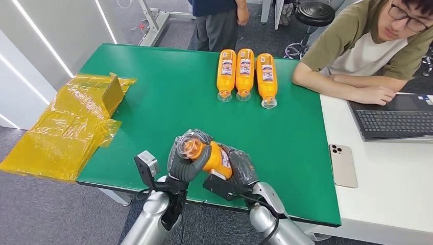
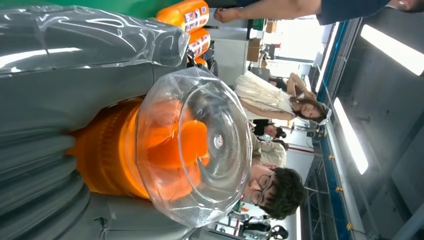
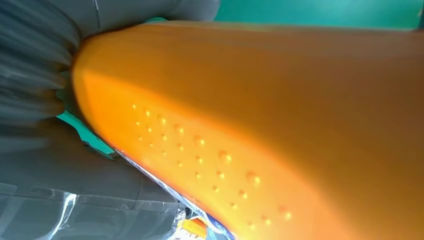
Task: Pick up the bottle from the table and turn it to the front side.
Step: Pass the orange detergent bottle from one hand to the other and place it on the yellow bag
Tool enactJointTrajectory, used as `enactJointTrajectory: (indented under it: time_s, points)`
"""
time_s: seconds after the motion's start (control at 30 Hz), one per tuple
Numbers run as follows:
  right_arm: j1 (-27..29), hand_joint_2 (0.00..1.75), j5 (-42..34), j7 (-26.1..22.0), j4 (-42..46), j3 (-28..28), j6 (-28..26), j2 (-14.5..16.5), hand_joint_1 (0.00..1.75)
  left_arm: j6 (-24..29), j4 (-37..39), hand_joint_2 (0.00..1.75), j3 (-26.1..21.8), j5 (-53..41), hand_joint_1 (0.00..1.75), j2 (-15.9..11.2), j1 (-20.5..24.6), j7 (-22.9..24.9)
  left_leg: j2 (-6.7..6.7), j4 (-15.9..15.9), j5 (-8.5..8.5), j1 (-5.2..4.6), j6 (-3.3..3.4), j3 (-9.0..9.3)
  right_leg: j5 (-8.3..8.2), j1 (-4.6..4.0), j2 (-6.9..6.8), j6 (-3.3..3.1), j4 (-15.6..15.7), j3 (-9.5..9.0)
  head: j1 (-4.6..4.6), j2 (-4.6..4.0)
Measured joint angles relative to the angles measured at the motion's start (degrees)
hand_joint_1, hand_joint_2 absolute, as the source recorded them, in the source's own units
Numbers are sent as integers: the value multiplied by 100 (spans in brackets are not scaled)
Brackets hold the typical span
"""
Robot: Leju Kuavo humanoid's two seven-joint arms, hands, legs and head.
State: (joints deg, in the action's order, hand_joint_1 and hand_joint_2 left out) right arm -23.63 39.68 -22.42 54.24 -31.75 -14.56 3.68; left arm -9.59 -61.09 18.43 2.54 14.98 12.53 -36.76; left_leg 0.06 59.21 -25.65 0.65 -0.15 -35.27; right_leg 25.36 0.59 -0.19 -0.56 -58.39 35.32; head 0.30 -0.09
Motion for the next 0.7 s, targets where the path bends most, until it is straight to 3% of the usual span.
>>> enactJointTrajectory:
  time_s: [0.17,0.37,0.5,0.7]
  points:
    - [218,175,-759,-489,243,42,-650,136,0,273,-177,175,29,-85,175,-1,-4,7,0,0,0,0,0,0,1,-1,0,0,0,0,0,0]
    - [889,175,-1979,-1368,1485,32,-1647,241,0,1813,-542,175,48,-995,175,-62,147,22,-3,-2,-1,1,0,-5,5,-1,-4,1,-1,1,-1,0]
    - [1261,175,-2416,-1653,2265,-113,-2075,231,0,3005,-824,175,44,-2288,175,-291,427,321,-1,-3,0,1,0,-4,4,-1,-4,1,-2,1,-1,0]
    - [1444,175,-2759,-1735,2817,-340,-2337,152,0,3467,-979,175,39,-3083,175,-668,727,664,0,-3,2,1,-3,-2,1,-1,-3,-3,-3,0,1,0]
